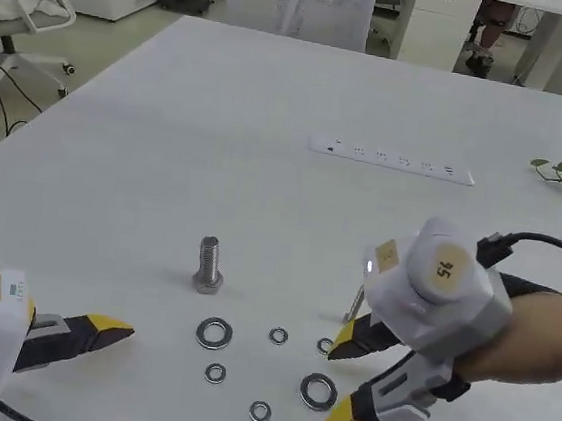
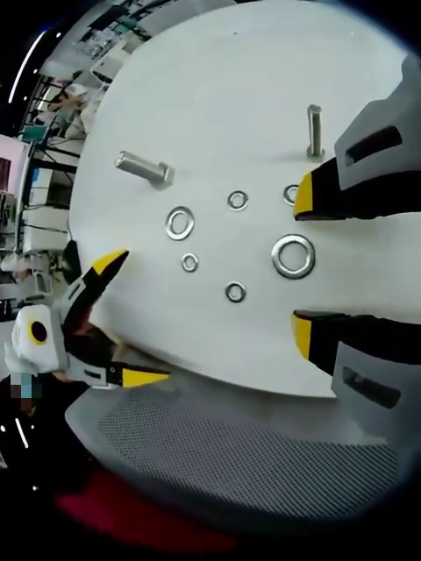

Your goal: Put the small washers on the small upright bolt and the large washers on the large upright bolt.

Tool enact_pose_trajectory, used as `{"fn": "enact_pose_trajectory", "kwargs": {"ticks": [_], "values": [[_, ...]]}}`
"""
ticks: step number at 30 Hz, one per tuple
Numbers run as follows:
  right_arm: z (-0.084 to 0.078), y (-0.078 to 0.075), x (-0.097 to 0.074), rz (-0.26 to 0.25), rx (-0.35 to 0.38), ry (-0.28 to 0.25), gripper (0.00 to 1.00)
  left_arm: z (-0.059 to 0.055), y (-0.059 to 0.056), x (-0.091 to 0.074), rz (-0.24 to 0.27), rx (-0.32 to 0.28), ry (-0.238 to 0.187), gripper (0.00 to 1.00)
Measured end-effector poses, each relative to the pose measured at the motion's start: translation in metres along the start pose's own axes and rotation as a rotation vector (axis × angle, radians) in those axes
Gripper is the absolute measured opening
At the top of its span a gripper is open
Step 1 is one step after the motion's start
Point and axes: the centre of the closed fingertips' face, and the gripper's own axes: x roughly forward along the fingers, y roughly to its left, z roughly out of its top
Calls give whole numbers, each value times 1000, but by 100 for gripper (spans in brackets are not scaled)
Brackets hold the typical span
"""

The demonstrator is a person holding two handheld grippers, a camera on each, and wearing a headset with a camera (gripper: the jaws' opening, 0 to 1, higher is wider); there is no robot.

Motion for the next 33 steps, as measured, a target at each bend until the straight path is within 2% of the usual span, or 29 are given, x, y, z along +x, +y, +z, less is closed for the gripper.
{"fn": "enact_pose_trajectory", "kwargs": {"ticks": [17, 33], "values": [[-2, -2, 10, 8, -47, 69, 34, 1, -1, 1, 3, -9, -11, 92], [-8, -8, 13, -4, -115, 163, 28, 2, 0, 0, 5, -13, -20, 92]]}}
